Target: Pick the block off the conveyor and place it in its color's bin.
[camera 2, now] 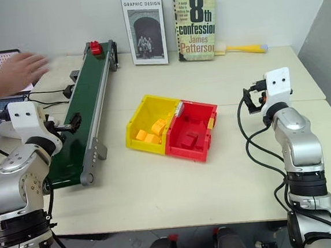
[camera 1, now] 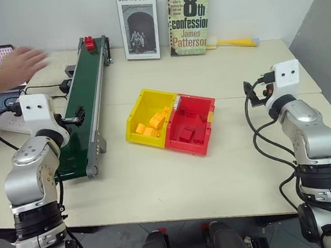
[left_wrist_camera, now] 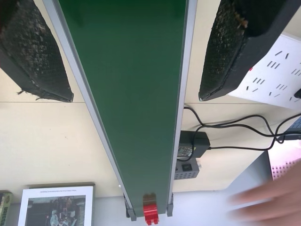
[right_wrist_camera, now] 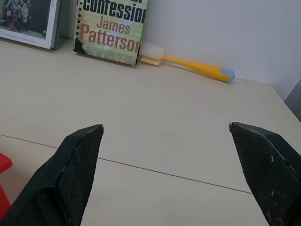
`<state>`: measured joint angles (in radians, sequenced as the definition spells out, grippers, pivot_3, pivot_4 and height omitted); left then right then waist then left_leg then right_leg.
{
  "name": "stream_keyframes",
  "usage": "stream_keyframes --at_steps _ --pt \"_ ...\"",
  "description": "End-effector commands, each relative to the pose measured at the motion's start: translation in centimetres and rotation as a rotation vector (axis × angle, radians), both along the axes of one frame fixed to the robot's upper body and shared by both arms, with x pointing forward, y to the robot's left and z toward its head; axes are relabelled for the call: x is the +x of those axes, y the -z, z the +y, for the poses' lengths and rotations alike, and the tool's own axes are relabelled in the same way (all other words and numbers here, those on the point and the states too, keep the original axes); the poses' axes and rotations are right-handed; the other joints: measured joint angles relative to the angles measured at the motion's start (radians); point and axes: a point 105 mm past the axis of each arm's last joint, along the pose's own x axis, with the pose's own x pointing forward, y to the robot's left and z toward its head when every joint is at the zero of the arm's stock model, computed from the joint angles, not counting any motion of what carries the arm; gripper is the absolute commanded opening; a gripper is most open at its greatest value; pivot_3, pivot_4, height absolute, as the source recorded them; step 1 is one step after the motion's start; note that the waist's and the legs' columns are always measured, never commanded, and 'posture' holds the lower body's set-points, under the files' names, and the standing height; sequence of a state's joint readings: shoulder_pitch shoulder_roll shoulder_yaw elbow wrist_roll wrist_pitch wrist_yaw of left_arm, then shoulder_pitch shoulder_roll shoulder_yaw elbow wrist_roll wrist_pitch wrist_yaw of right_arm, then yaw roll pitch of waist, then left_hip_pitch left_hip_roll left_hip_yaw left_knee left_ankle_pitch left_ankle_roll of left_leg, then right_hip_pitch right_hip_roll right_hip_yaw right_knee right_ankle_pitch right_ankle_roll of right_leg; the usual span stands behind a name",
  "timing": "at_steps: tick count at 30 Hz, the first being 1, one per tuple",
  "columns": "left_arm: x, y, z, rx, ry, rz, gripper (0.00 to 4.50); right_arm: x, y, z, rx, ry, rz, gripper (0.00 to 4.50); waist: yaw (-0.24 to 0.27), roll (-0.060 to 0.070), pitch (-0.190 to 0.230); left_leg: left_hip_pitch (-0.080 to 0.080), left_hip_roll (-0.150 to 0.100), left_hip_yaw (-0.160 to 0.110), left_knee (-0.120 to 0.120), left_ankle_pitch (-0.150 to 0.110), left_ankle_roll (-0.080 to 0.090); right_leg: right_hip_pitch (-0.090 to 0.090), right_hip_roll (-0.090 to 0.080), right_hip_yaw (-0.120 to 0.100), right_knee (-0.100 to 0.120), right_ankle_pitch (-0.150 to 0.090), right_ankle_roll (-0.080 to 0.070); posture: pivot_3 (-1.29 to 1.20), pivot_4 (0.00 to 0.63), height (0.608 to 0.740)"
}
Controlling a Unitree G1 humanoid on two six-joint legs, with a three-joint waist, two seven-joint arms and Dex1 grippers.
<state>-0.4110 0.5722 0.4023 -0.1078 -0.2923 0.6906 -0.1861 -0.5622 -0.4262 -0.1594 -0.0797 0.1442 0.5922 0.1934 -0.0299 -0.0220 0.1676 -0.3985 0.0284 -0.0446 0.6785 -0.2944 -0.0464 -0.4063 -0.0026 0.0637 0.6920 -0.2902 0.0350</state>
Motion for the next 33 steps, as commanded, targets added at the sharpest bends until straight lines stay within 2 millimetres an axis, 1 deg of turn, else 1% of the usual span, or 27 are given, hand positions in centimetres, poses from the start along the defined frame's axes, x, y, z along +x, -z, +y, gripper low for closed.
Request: stream_keyframes --at_steps 1,6,12,19,22,28,30,33 --pt "-0.3 -1.7 0.0 0.004 -0.002 -0.066 4.47 -0.2 -2.0 -0.4 -0.005 0.01 -0.073 4.5 0.0 0.0 0.0 0.0 0.0 0.0 0.0 0.0 0.0 0.0 0.0 0.0 0.0 0.0 0.0 0.0 0.15 0.74" --pt "-0.5 -2.3 0.2 0.001 -0.029 -0.1 4.47 -0.3 -2.1 0.1 -0.008 -0.01 -0.074 4.5 0.0 0.0 0.0 0.0 0.0 0.0 0.0 0.0 0.0 0.0 0.0 0.0 0.0 0.0 0.0 0.0 0.15 0.74" --pt "-0.6 -2.1 -0.2 -0.013 -0.047 -0.12 4.47 -0.2 -2.2 -0.2 -0.013 -0.018 -0.069 4.5 0.0 0.0 0.0 0.0 0.0 0.0 0.0 0.0 0.0 0.0 0.0 0.0 0.0 0.0 0.0 0.0 0.15 0.74" --pt "-0.7 -1.9 -0.3 -0.039 -0.056 -0.133 4.47 -0.1 -3.1 0.0 -0.032 -0.05 -0.085 4.5 0.0 0.0 0.0 0.0 0.0 0.0 0.0 0.0 0.0 0.0 0.0 0.0 0.0 0.0 0.0 0.0 0.15 0.74" --pt "-0.6 -1.3 0.1 -0.066 -0.091 -0.114 4.47 -0.2 -3.4 1.1 -0.066 -0.156 -0.092 4.5 0.0 0.0 0.0 0.0 0.0 0.0 0.0 0.0 0.0 0.0 0.0 0.0 0.0 0.0 0.0 0.0 0.15 0.74" --pt "0.1 -1.0 -0.1 -0.074 -0.088 -0.09 4.47 -1.6 -5.5 4.2 -0.109 -0.489 -0.09 4.5 0.0 0.0 0.0 0.0 0.0 0.0 0.0 0.0 0.0 0.0 0.0 0.0 -0.001 0.0 0.0 0.0 0.15 0.74" --pt "0.4 -0.6 0.1 -0.072 -0.096 -0.068 4.47 -2.7 -6.0 5.7 -0.079 -0.656 -0.055 4.5 0.0 0.0 0.0 0.0 0.0 0.0 0.0 0.0 0.0 0.0 0.0 -0.001 0.0 0.0 0.0 0.0 0.15 0.74" --pt "0.7 -0.4 0.4 -0.085 -0.103 -0.048 4.47 -4.9 -6.0 7.9 -0.058 -0.877 0.021 4.5 0.0 0.0 0.0 0.0 0.0 -0.001 0.0 0.0 0.0 0.001 0.0 -0.001 -0.001 0.0 0.0 0.0 0.15 0.74"
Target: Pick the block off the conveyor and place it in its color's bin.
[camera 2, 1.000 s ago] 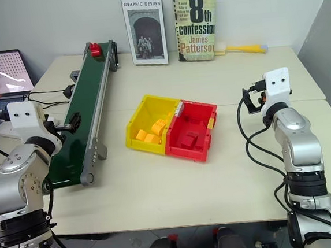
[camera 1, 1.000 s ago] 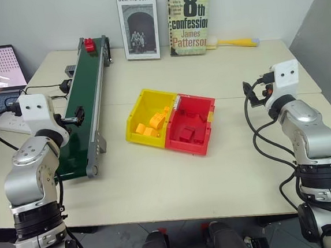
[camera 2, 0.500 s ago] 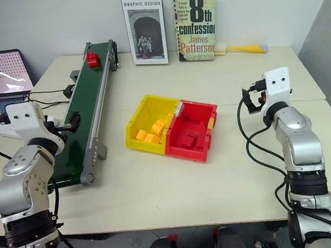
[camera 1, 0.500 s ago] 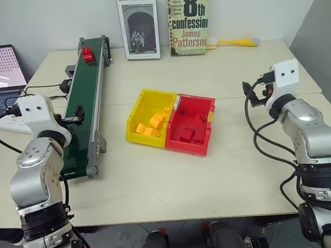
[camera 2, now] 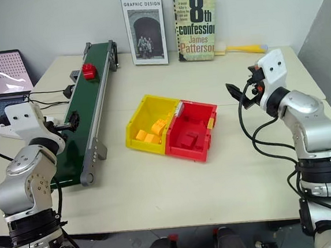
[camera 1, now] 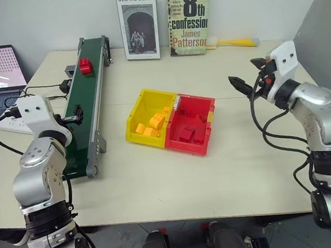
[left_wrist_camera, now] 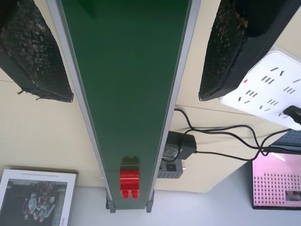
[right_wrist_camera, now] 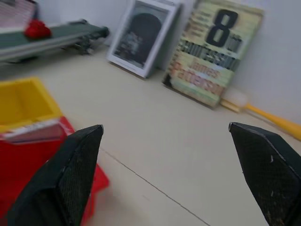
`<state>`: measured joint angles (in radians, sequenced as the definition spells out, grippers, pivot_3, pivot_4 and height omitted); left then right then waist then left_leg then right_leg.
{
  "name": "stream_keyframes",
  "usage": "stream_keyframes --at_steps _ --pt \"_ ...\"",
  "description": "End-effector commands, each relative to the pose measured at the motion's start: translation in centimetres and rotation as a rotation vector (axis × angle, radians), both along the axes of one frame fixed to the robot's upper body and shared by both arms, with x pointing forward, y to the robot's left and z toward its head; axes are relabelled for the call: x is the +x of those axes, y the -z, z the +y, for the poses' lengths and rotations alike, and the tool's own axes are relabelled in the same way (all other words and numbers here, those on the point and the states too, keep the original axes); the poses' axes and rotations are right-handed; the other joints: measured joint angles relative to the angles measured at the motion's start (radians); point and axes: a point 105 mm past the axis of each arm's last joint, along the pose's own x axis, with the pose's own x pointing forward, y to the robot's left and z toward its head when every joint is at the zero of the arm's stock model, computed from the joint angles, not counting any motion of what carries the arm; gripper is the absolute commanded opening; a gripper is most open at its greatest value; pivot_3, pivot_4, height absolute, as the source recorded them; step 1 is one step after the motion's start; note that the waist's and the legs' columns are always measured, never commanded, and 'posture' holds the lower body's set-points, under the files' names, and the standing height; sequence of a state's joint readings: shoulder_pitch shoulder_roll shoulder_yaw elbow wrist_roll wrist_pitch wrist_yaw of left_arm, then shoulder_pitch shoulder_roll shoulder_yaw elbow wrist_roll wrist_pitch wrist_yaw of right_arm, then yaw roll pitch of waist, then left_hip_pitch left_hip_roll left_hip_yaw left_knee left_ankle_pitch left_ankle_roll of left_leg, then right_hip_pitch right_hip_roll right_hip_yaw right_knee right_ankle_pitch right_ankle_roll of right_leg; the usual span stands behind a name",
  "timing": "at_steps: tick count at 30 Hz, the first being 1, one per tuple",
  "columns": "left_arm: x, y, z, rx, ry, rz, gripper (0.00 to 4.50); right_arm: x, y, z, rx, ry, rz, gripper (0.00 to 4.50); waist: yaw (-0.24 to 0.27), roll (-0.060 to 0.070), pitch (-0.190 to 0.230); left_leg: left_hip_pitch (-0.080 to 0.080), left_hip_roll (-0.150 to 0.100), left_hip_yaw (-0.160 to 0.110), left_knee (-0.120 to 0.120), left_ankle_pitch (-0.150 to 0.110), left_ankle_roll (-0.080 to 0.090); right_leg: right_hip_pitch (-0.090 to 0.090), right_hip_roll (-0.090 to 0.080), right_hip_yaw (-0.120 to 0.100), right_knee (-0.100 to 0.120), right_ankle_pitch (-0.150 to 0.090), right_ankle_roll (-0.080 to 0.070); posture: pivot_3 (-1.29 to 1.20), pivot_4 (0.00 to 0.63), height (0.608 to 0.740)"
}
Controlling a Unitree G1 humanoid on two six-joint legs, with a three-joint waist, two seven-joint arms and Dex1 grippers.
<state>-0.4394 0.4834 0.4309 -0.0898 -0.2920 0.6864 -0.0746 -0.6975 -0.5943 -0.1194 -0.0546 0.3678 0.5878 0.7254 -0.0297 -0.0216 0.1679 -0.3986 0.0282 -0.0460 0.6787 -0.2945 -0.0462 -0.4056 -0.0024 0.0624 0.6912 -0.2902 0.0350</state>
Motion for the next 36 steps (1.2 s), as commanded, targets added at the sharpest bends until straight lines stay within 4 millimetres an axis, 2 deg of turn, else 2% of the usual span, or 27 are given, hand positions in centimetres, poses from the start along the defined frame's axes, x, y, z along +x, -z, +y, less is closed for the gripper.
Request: stream_keyframes --at_steps 1,5,8,14,35,36 --pt "0.4 -1.2 0.3 0.014 -0.005 -0.02 4.47 -3.6 -1.5 3.3 -0.01 -0.314 0.053 4.5 0.0 0.0 0.0 0.0 0.0 0.0 0.0 0.0 0.0 0.0 0.0 0.0 0.0 0.0 0.0 0.0 0.15 0.74" --pt "1.0 -1.4 0.3 0.011 -0.002 -0.015 4.47 -6.3 -1.1 5.4 -0.044 -0.485 0.128 4.5 0.001 0.0 0.0 -0.001 0.0 -0.002 0.0 0.0 0.0 0.0 0.0 -0.001 -0.001 0.0 0.0 0.0 0.15 0.74" --pt "1.1 -1.2 0.1 0.009 0.001 -0.008 4.47 -7.1 -1.1 6.2 -0.049 -0.523 0.138 4.5 0.001 0.0 0.0 -0.001 0.0 -0.002 0.0 0.0 0.0 0.0 -0.001 -0.001 -0.001 0.0 0.0 0.0 0.15 0.74" --pt "1.1 -0.9 0.2 0.008 0.006 0.005 4.47 -7.3 -2.1 6.8 -0.053 -0.515 0.102 4.5 0.001 0.0 0.0 -0.001 0.0 -0.002 0.0 0.0 0.0 0.0 -0.001 -0.001 -0.001 0.0 0.0 0.0 0.15 0.74" --pt "1.4 -0.1 -0.2 -0.037 0.008 0.011 4.47 -7.5 -2.3 6.6 -0.075 -0.476 0.084 4.5 0.001 0.0 0.0 -0.001 0.0 -0.002 0.0 0.0 0.0 0.0 -0.001 -0.002 -0.001 0.0 0.0 0.0 0.15 0.74" --pt "1.3 -0.2 -0.3 -0.052 0.011 0.002 4.09 -7.4 -2.3 6.6 -0.077 -0.474 0.082 4.5 0.001 0.0 0.0 -0.001 0.0 -0.002 0.0 0.0 0.0 0.0 -0.001 -0.002 -0.001 0.0 0.0 0.0 0.15 0.74"
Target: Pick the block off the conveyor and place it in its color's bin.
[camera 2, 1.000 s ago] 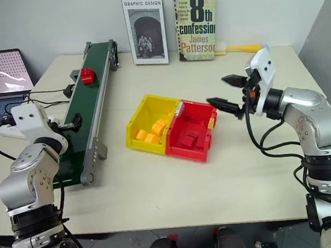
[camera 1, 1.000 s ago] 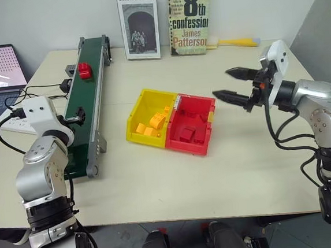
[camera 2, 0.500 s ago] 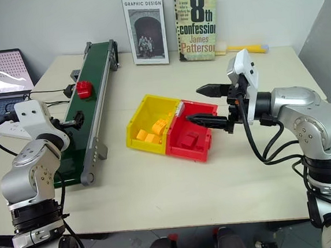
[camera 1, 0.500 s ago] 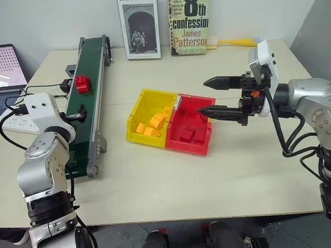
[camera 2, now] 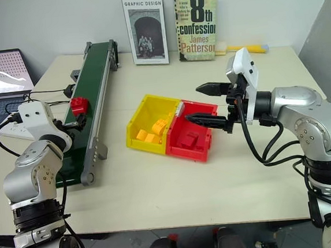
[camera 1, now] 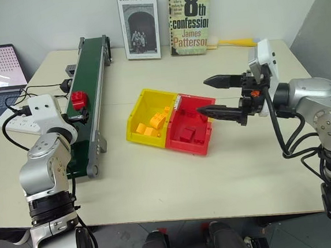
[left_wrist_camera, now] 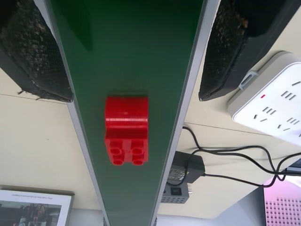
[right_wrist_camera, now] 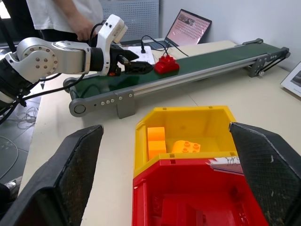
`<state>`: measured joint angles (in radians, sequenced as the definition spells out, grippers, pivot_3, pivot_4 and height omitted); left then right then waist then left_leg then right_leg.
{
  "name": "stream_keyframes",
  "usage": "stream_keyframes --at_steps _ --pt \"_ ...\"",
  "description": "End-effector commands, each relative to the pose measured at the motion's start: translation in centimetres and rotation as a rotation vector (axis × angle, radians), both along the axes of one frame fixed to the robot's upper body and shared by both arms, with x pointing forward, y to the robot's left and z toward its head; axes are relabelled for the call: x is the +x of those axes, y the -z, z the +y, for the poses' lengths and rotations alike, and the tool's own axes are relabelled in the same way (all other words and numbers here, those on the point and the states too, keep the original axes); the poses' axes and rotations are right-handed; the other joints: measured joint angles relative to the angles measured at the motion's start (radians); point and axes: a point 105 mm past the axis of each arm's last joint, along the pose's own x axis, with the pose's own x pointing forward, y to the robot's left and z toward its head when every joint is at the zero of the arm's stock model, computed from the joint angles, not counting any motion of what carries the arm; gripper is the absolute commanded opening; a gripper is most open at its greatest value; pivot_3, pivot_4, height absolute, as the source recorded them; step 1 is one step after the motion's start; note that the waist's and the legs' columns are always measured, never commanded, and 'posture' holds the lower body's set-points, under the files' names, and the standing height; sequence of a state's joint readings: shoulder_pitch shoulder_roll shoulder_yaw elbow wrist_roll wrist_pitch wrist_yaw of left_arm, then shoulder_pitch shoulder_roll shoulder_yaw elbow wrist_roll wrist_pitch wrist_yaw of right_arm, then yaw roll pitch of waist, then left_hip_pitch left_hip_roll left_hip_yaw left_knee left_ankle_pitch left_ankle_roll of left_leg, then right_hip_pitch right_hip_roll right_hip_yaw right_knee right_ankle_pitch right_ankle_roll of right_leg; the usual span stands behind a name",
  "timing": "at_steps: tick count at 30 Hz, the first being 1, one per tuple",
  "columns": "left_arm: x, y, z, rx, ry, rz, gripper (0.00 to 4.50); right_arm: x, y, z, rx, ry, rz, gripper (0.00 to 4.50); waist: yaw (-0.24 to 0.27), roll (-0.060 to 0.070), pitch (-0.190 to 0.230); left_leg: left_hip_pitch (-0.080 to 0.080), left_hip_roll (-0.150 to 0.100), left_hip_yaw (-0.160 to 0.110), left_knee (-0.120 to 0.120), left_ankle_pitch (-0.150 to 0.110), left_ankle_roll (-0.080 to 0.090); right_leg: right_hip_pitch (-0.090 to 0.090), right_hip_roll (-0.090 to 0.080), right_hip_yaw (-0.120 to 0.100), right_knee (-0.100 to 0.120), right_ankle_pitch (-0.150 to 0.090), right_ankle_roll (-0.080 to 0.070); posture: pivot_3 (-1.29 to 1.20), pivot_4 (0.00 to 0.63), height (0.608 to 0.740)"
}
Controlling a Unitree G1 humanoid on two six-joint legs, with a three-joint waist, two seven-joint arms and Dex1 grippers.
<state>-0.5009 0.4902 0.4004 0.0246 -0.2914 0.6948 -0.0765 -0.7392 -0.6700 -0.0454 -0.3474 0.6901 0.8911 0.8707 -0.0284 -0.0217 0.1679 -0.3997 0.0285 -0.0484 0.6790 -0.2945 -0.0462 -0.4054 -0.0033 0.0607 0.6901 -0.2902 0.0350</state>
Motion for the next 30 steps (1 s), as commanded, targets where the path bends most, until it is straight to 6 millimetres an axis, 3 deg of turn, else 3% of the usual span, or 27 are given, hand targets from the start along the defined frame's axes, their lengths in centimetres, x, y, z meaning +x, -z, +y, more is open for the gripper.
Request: stream_keyframes --at_steps 1,13,20,21,25,30 --pt "-0.2 -1.2 -0.2 -0.033 0.004 -0.059 4.02 -0.4 -1.1 0.0 -0.004 -0.002 -0.052 4.5 0.0 0.0 0.0 0.0 0.0 0.0 0.0 0.0 0.0 0.0 0.0 0.0 0.0 0.0 0.0 0.0 0.15 0.74" --pt "-0.8 -0.1 -0.1 -0.089 -0.028 0.006 1.65 -0.3 -1.7 0.1 0.007 -0.01 -0.062 4.5 0.0 0.0 0.0 0.0 0.0 0.0 0.0 0.0 0.0 0.0 0.0 0.0 0.0 0.0 0.0 0.0 0.15 0.74" --pt "-0.5 -1.3 -1.0 -0.079 0.03 -0.018 1.51 -0.3 -1.8 0.0 0.003 -0.007 -0.068 4.5 0.0 0.0 0.0 0.0 0.0 0.0 0.0 0.0 0.0 0.0 0.0 0.0 0.0 0.0 0.0 0.0 0.15 0.74" --pt "-0.4 -1.9 -1.7 -0.055 0.074 -0.029 1.51 -0.3 -1.9 0.0 -0.002 -0.007 -0.07 4.5 0.0 0.0 0.0 0.0 0.0 0.0 0.0 0.0 0.0 0.0 0.0 0.0 0.0 0.0 0.0 0.0 0.15 0.74" --pt "0.1 -5.3 -7.3 0.062 0.408 -0.068 1.51 -0.2 -1.8 -0.7 -0.084 0.021 -0.095 4.5 0.005 -0.001 0.0 -0.001 -0.001 -0.001 0.0 0.0 0.0 0.0 0.0 -0.001 0.0 0.0 0.0 0.0 0.15 0.74" --pt "-1.0 -6.7 -14.9 0.149 0.858 -0.041 1.51 -0.3 -0.6 -2.1 -0.206 0.092 -0.113 4.5 0.007 0.0 0.001 -0.001 -0.001 0.001 0.0 0.0 0.0 0.001 0.0 0.0 -0.002 0.0 0.0 0.0 0.15 0.74"
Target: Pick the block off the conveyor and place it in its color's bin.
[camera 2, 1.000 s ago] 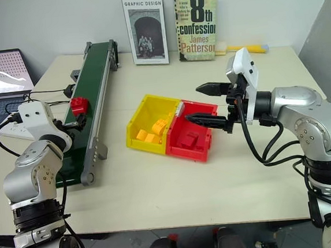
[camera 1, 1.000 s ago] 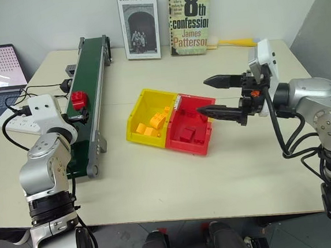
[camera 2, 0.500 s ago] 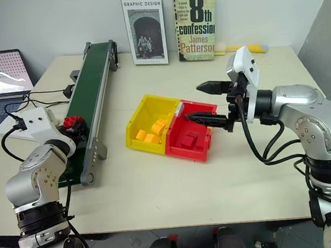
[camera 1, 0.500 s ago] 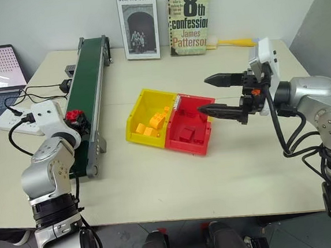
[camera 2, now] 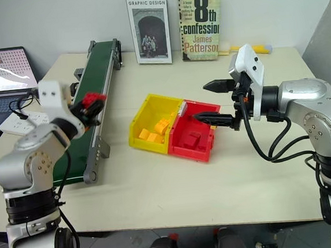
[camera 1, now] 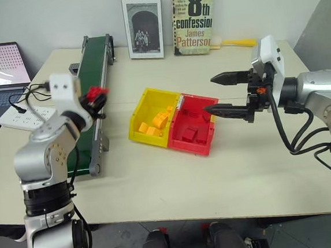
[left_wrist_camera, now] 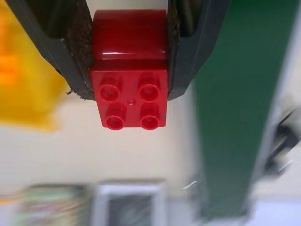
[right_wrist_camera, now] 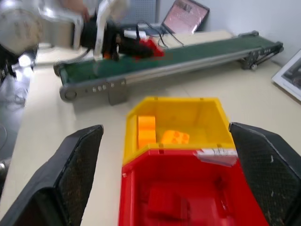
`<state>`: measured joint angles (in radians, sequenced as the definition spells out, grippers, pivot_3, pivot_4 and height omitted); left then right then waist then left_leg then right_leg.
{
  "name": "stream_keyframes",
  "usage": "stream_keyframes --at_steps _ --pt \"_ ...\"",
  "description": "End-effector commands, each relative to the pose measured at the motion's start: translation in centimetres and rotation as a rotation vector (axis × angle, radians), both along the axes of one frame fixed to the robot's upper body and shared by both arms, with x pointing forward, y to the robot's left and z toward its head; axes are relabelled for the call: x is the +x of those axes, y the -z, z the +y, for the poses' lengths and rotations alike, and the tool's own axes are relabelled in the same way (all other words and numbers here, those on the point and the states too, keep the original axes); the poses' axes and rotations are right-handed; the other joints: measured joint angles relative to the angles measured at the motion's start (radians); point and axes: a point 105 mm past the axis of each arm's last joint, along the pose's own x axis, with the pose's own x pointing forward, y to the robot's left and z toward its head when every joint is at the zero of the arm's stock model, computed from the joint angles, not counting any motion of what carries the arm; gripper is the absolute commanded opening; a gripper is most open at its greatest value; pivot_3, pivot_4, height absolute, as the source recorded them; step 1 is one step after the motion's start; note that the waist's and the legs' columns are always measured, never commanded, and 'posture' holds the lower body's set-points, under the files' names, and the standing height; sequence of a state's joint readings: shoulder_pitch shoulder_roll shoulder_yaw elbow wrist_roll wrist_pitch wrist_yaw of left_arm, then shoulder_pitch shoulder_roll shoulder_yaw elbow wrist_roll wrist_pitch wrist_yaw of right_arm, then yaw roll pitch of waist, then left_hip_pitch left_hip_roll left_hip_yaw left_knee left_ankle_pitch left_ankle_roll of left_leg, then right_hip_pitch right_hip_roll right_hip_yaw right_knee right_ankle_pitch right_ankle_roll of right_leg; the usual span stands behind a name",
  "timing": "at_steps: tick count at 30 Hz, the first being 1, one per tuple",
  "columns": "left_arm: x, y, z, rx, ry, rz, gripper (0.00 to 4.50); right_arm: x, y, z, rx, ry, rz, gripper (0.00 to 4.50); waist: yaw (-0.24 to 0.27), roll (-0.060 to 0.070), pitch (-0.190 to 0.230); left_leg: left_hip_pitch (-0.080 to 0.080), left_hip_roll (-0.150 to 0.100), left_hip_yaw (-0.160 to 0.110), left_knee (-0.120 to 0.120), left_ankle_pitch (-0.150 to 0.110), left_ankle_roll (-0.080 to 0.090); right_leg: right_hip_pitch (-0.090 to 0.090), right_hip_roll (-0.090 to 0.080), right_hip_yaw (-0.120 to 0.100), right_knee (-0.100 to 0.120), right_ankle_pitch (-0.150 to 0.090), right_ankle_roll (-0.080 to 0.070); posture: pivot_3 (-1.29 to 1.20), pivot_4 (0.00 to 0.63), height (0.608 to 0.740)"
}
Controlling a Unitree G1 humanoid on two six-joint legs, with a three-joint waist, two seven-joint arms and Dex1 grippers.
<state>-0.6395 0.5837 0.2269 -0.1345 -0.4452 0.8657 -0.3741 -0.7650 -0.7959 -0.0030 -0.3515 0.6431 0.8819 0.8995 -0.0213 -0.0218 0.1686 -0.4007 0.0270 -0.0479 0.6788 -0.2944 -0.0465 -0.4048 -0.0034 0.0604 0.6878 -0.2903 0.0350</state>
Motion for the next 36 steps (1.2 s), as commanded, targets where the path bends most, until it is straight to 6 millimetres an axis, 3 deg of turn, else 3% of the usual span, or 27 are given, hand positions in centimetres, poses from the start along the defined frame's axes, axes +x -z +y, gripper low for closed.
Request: stream_keyframes --at_steps 1,6,12,14,18,23,25,29,33,36 --pt "-1.7 -1.1 -6.5 0.1 0.378 -0.005 1.51 -0.7 -0.3 -0.8 -0.074 0.037 -0.064 4.5 -0.002 0.0 0.0 0.0 0.0 0.0 0.0 0.0 0.0 0.0 0.0 0.0 0.0 0.0 0.0 0.0 0.15 0.74" --pt "-2.4 -0.2 -12.2 0.219 0.685 0.007 1.51 -1.8 0.6 -1.8 -0.121 0.083 -0.046 4.5 -0.006 0.0 0.0 0.0 0.001 0.0 0.0 0.0 0.0 0.0 0.002 0.0 0.0 0.0 0.0 0.0 0.15 0.74" --pt "-1.4 1.5 -15.8 0.333 0.846 -0.018 1.51 -2.9 0.9 -2.4 -0.122 0.144 -0.041 4.5 -0.009 0.001 0.0 0.0 0.0 0.002 0.0 0.0 0.0 0.0 0.003 0.001 0.0 0.0 0.0 0.0 0.15 0.74" --pt "-0.9 1.9 -16.3 0.347 0.868 -0.026 2.21 -3.0 1.0 -2.7 -0.12 0.17 -0.042 4.5 -0.01 0.001 0.0 0.001 0.001 0.003 0.0 0.0 0.0 0.0 0.003 0.002 0.0 0.0 0.0 0.0 0.15 0.74" --pt "-0.3 2.0 -16.3 0.359 0.892 -0.039 2.93 -3.3 0.9 -3.2 -0.113 0.21 -0.043 4.5 -0.01 0.001 0.001 0.001 0.0 0.005 0.0 0.0 0.001 0.0 0.004 0.003 0.0 0.0 0.0 0.0 0.15 0.74" --pt "-0.1 1.1 -15.1 0.352 0.881 -0.05 3.96 -3.0 1.1 -3.5 -0.107 0.235 -0.041 4.5 -0.009 0.001 0.001 0.0 0.001 0.006 0.0 0.0 0.001 0.0 0.004 0.003 0.0 0.0 0.0 0.0 0.15 0.74" --pt "0.0 0.2 -13.1 0.356 0.836 -0.053 4.38 -2.6 1.4 -3.8 -0.101 0.241 -0.028 4.5 -0.009 0.001 0.001 0.001 0.001 0.006 0.0 0.0 0.001 0.0 0.004 0.003 0.0 0.0 0.0 0.0 0.15 0.74" --pt "-0.8 -0.6 -9.1 0.381 0.769 -0.027 4.46 -2.1 2.1 -4.1 -0.124 0.224 -0.017 4.5 -0.015 0.001 0.001 0.001 0.002 0.006 0.0 0.0 0.001 -0.001 0.004 0.003 0.0 0.0 0.0 0.0 0.15 0.74" --pt "-3.0 -0.6 -4.6 0.44 0.697 0.03 4.46 -0.9 2.3 -4.2 -0.13 0.2 -0.019 4.5 -0.016 0.002 0.001 0.002 0.002 0.006 -0.001 0.0 0.001 -0.001 0.004 0.004 0.0 0.0 0.0 0.0 0.15 0.74" --pt "-4.1 -0.6 -2.5 0.441 0.633 0.057 4.46 -0.4 2.5 -4.0 -0.13 0.172 -0.019 4.5 -0.013 0.002 0.001 0.002 0.002 0.005 0.0 0.0 0.001 -0.001 0.004 0.004 0.001 0.0 0.0 0.0 0.15 0.74"
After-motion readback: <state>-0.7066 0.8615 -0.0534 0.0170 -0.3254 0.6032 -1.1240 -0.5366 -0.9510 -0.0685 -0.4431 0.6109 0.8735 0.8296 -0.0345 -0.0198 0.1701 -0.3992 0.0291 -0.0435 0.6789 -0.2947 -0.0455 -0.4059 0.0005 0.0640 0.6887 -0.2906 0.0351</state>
